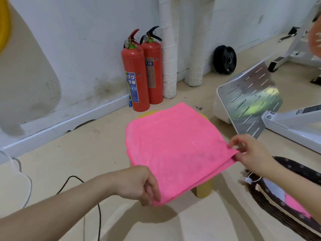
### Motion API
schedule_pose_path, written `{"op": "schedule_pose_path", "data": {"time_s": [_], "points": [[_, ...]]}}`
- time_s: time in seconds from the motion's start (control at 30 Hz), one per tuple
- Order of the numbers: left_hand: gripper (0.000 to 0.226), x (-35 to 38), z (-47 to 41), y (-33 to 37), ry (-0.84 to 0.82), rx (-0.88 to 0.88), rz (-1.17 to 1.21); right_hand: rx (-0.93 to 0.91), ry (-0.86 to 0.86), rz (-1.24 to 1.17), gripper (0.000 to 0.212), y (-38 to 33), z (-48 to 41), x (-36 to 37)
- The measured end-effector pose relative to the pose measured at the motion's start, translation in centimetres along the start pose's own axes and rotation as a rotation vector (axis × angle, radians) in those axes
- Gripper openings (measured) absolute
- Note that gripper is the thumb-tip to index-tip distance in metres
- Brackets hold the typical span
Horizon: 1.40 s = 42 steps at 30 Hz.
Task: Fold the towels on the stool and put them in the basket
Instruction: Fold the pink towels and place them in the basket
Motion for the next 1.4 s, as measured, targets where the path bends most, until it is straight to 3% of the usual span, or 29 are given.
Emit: {"op": "schedule_pose_path", "data": {"time_s": [0.1, 0.17, 0.23, 0.3, 0.37, 0.5, 0.57, 0.67, 0.77, 0.87, 0.97, 1.03, 1.13, 1.27, 1.4], "points": [[0.029, -0.6, 0.2, 1.2, -0.049, 0.057, 0.013, 0.397, -0.290, -0.583, 0.045, 0.5, -1.0, -0.6], [0.019, -3.5, 0.2, 2.2, 0.187, 0.099, 0.136, 0.543, -0.373, -0.801, 0.052, 0.6, -1.2, -0.9], [0.015, -7.1, -0.1, 2.6, 0.579, 0.118, 0.298, 0.594, -0.378, -0.865, 0.051, 0.8, -1.3, -0.8], [0.018, -10.6, -0.7, 2.3, 0.924, 0.032, 0.258, 0.618, -0.374, -0.816, 0.040, 0.9, -1.5, -0.2], [0.022, -13.0, -2.0, 1.3, 1.010, -0.094, 0.069, 0.607, -0.376, -0.697, 0.036, 1.0, -1.9, 0.6], [0.035, -14.3, -5.0, -1.0, 0.855, -0.321, -0.272, 0.525, -0.314, -0.552, 0.028, 0.5, -3.0, 1.0], [0.026, -14.3, -5.1, -1.1, 0.840, -0.397, -0.277, 0.455, -0.267, -0.371, 0.005, 0.1, -4.0, 0.4], [0.022, -14.5, -4.1, -0.2, 0.761, -0.444, -0.278, 0.336, -0.149, -0.039, 0.001, -1.1, -6.5, -0.7], [0.029, -13.6, -2.8, -0.5, 0.627, -0.412, -0.109, 0.162, -0.081, 0.337, 0.008, -2.7, -10.8, -1.3], [0.040, -11.8, -1.9, -2.8, 0.582, -0.275, 0.328, -0.008, 0.063, 0.522, 0.016, -4.6, -14.9, -1.1], [0.033, -9.8, -1.8, -5.2, 0.652, -0.109, 0.649, 0.005, 0.277, 0.395, 0.035, -6.4, -17.0, -0.2], [0.025, -8.6, -1.7, -5.9, 0.675, -0.034, 0.735, 0.120, 0.297, 0.263, 0.050, -6.2, -16.9, 0.8], [0.018, -7.8, -1.7, -6.5, 0.593, 0.013, 0.789, 0.311, 0.216, 0.072, 0.056, -4.3, -13.0, 2.6], [0.019, -7.7, -1.4, -6.8, 0.464, 0.023, 0.785, 0.475, 0.182, -0.256, 0.033, -3.3, -3.9, 3.0], [0.018, -7.4, -1.0, -7.0, 0.383, -0.007, 0.790, 0.778, -0.042, -0.587, 0.044, -3.3, 2.7, 5.4]]}}
Point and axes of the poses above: each hand's wrist, its own z-axis away from the middle knuckle, its own x-axis out of the palm, y = z × x, the point moved 2 cm from there along -z, towards the middle knuckle, and after that the axes turned 10 degrees about -x, right-handed, at the moved point
